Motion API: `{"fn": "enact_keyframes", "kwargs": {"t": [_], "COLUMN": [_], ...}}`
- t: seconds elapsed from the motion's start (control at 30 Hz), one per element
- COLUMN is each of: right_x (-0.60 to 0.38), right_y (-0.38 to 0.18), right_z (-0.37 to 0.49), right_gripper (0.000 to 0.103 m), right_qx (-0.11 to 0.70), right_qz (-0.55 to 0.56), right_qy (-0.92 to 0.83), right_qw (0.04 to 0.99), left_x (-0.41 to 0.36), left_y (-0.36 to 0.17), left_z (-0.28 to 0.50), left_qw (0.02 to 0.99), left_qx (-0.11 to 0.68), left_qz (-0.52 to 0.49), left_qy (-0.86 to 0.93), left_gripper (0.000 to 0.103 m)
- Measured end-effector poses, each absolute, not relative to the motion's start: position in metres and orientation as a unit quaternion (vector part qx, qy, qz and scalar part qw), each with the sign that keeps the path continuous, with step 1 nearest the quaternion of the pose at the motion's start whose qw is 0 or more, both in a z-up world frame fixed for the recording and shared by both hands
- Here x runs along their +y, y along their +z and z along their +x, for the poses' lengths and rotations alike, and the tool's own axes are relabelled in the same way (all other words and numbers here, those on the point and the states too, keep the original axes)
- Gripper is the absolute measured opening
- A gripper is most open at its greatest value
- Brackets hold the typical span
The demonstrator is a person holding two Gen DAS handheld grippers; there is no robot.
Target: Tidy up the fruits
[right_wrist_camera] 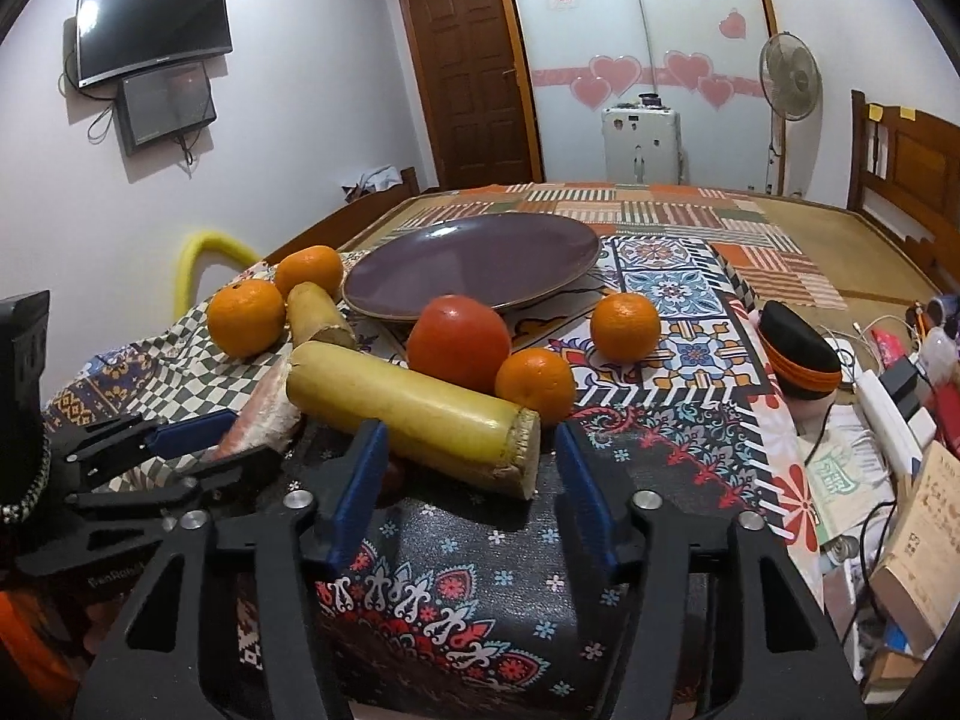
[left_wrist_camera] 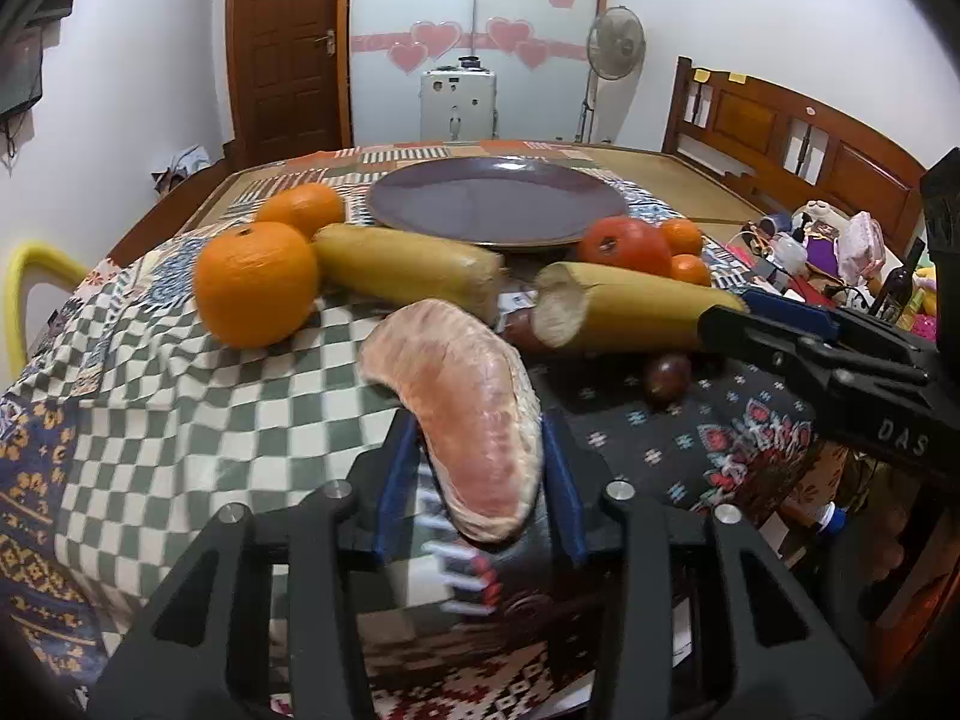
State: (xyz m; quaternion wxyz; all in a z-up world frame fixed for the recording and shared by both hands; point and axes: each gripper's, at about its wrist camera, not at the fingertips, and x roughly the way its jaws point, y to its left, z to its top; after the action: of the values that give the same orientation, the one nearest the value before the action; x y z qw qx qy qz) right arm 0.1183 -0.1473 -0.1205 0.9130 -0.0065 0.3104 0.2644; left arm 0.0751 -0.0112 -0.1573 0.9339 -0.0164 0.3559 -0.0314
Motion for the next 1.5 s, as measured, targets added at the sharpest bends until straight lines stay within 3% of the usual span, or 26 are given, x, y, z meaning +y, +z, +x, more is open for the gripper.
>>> {"fn": "enact_keyframes", "kwargs": {"t": [0.23,0.4,0.5,0.9,1.07,1.2,1.43,1.5], "right_x": [-0.139,-0.119,-0.102,-0.081,-0.079,-0.075,-0.074,-0.076], "right_y": [-0.110,-0.108,-0.109,-0.129,-0.129,-0.128,-0.123,-0.119], "right_z": [0.112,0.113,0.114,0.127,0.128,0.124,0.118,0.116], "right_gripper": [0.052,0.078,0.085,0.094,0.092,0.080,0.070,0.061], "right_qx": [0.299,0.290,0.280,0.289,0.283,0.277,0.265,0.261], "right_qz": [-0.028,-0.056,-0.096,-0.166,-0.180,-0.181,-0.180,-0.174], "right_qy": [0.279,0.286,0.277,0.229,0.218,0.222,0.230,0.232], "right_qw": [0.912,0.912,0.914,0.915,0.917,0.917,0.919,0.921], "left_x": [0.016,0.021,0.021,0.031,0.032,0.032,0.031,0.031], "left_y": [-0.156,-0.155,-0.156,-0.155,-0.156,-0.156,-0.155,-0.155], "left_z": [0.065,0.068,0.068,0.067,0.066,0.066,0.068,0.069], "left_qw": [0.931,0.927,0.929,0.932,0.933,0.933,0.933,0.933], "left_qx": [0.365,0.372,0.369,0.360,0.358,0.358,0.357,0.357], "left_qz": [-0.025,-0.032,-0.028,-0.039,-0.040,-0.039,-0.042,-0.042], "left_qy": [-0.011,-0.020,-0.017,-0.013,-0.011,-0.012,-0.012,-0.012], "left_gripper": [0.039,0.039,0.040,0.055,0.056,0.056,0.057,0.057]}}
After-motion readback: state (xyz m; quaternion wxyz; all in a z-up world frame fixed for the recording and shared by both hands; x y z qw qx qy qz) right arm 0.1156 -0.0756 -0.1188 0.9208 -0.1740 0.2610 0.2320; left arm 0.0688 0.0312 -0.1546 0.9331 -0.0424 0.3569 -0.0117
